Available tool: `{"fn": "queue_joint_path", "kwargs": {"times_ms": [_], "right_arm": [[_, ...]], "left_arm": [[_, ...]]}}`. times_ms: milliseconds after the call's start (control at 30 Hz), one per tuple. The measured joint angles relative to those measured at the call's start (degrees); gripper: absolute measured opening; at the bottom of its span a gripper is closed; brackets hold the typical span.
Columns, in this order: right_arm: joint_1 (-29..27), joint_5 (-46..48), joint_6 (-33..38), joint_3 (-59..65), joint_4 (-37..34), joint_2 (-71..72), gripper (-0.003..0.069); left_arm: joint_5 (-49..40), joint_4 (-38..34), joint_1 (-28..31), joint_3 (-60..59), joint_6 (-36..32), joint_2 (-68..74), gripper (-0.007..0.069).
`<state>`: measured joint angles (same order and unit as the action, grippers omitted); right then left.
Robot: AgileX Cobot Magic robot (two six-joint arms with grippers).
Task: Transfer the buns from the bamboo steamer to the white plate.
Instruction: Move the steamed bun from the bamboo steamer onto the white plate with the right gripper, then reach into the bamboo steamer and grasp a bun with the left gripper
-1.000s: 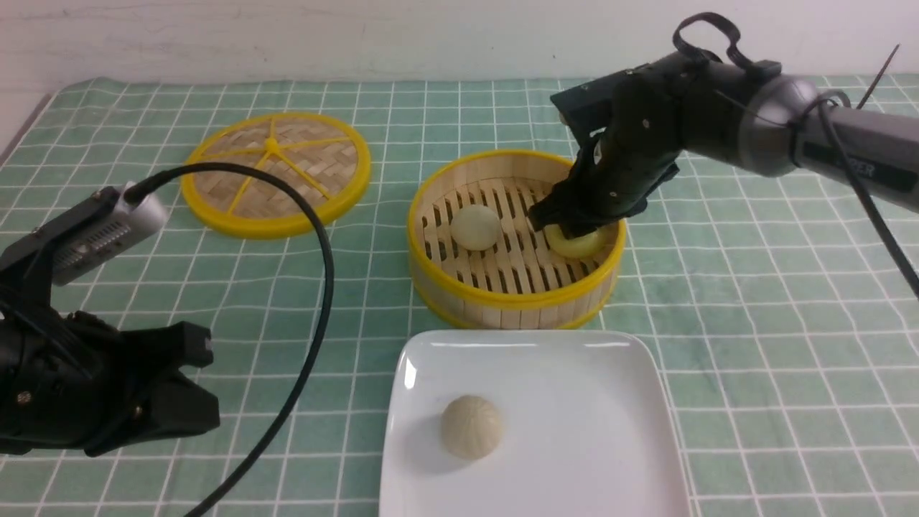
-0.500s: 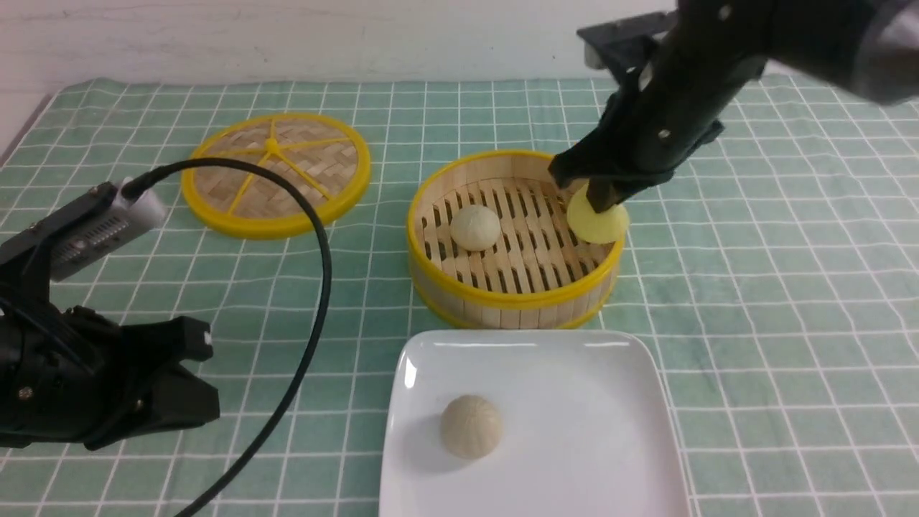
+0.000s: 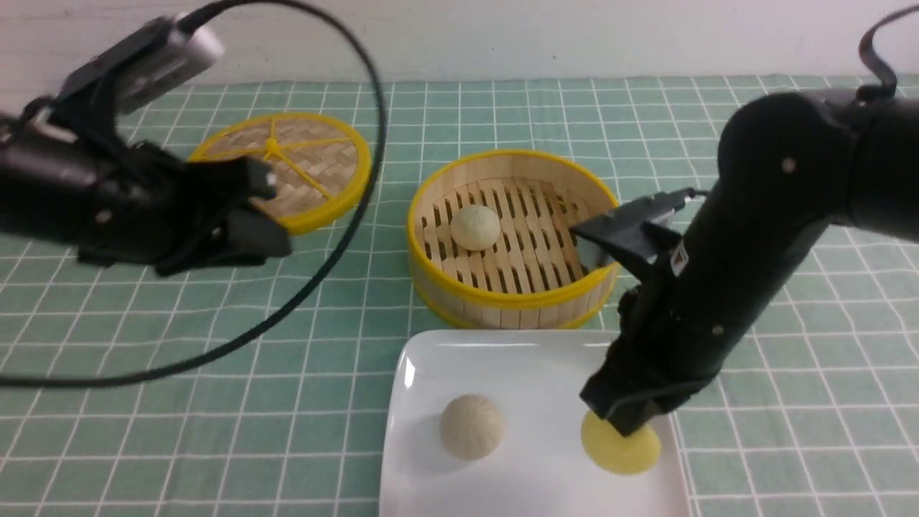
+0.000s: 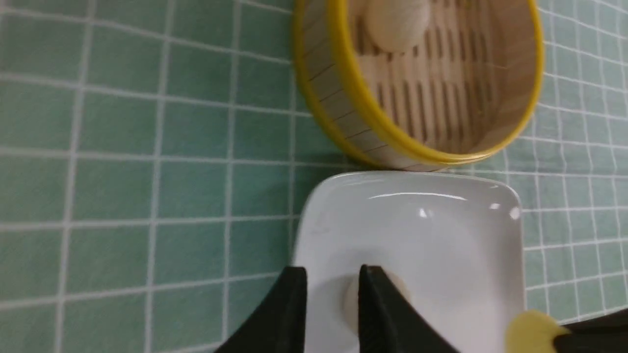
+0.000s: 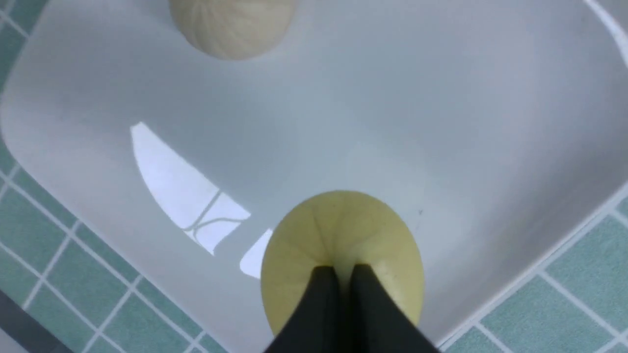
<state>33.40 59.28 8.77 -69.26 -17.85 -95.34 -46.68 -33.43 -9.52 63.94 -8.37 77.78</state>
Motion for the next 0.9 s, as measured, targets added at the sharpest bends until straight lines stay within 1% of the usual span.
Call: {"fn": "queue_joint_path", "kwargs": {"times_ms": [67,133,167,200,267,367,467,567,667,700,733,900], "right_arm": [[0.0,-0.87,0.0,1.86,0.45,0.0,0.0017],[0.0,-1.2,0.0,2.85,0.74,0.04,0.0017],[0.0,-1.2,0.0,3.29,1.03,0.09,0.0018],[0.0,-1.14,0.0,3.37,1.2,0.12,0.0018],[0.0,-1.27,-0.55,3.56,1.65,0.47,0.0022],[0.0,-2.04,-1.26,3.56,1.65,0.59,0.0023],[0.0,-4.68,-1.59,3.63,1.71,0.59,0.0034],[0.0,-5.88,-2.6,3.63,1.33,0.47,0.0064],[0.0,-6.46,-2.81,3.63,0.62,-0.06,0.0128],[0.0,-7.18,-2.86,3.63,0.13,-0.77,0.0199],[0.0,-7.5,-2.86,3.63,-0.05,-1.35,0.0241],[0.0,-9.1,-2.86,3.63,-0.54,-4.87,0.0502]], "left_arm": [[-0.75,1.39,-4.95,6.55,-0.44,6.05,0.0279],[-1.51,3.03,-7.8,11.41,-0.51,10.64,0.0317],[-2.25,4.58,-9.9,16.55,-0.51,14.73,0.0341],[-2.72,5.34,-10.84,18.84,-0.53,16.83,0.0351],[-5.65,8.35,-13.8,29.01,-0.58,26.04,0.0381],[-8.64,10.35,-15.05,36.66,-0.1,33.74,0.039],[-13.56,12.74,-15.4,49.86,3.03,44.9,0.0394],[-16.98,15.76,-15.34,58.86,5.83,52.07,0.0394],[-18.92,18.07,-15.34,63.24,6.97,55.51,0.0394],[-20.0,19.7,-15.34,66.11,7.43,57.35,0.0394],[-20.59,20.4,-15.34,67.58,7.66,58.1,0.0394],[-20.77,22.14,-15.34,69.35,7.85,58.94,0.0394]]}}
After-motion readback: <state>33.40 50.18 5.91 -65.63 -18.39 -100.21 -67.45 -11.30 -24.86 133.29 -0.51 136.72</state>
